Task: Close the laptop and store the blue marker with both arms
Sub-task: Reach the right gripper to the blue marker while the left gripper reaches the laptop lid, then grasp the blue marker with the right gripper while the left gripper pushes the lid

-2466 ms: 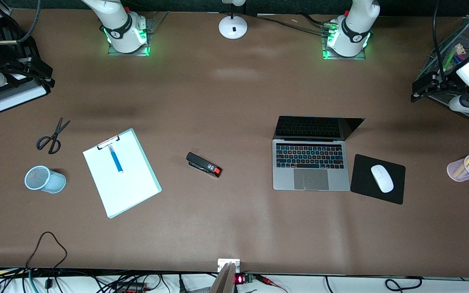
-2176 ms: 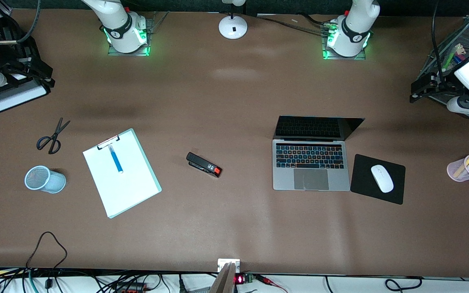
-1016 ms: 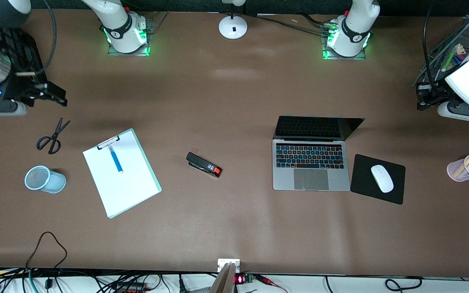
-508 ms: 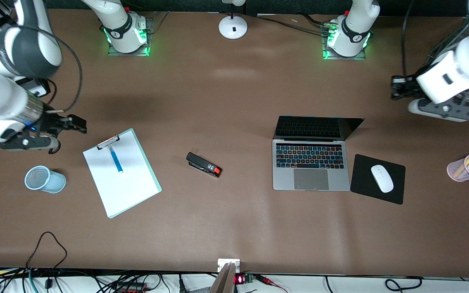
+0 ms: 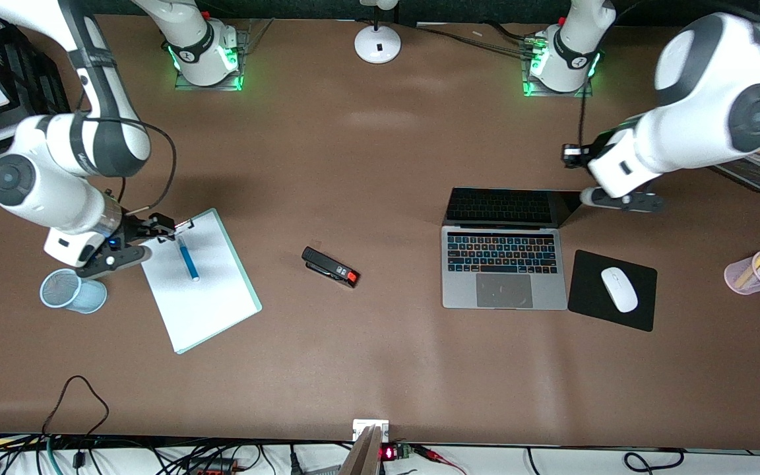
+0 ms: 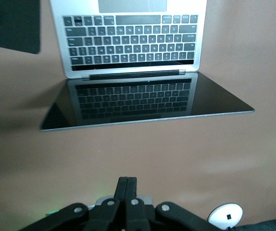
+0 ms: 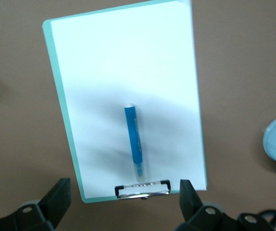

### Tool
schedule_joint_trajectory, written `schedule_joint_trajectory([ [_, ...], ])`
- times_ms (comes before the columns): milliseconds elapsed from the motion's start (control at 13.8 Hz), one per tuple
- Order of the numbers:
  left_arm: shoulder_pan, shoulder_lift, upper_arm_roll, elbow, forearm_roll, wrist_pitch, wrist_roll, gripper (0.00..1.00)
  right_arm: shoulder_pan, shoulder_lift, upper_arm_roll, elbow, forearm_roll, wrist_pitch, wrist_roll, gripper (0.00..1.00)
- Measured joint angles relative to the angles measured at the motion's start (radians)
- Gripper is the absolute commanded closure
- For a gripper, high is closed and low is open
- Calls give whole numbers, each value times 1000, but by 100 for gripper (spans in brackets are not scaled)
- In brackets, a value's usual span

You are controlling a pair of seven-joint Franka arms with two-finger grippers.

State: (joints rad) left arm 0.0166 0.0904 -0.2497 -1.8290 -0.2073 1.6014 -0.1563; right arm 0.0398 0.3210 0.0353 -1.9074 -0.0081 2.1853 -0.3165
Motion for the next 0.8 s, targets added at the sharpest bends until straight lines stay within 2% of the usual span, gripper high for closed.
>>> schedule_joint_trajectory([
  [145, -1, -14, -36, -79, -3, 88, -36, 100, 31, 21, 1, 0, -2, 16, -9, 5],
  [435, -2, -21, -119, -248, -3, 286, -103, 100, 60, 96, 2, -1, -62, 113, -49, 12],
  [653, -2, -21, -152, -319, -3, 372, -120, 100, 56, 141, -1, 1, -73, 165, -89, 32],
  [798, -2, -21, -158, -349, -3, 439, -122, 100, 54, 161, -3, 1, -73, 203, -112, 37],
])
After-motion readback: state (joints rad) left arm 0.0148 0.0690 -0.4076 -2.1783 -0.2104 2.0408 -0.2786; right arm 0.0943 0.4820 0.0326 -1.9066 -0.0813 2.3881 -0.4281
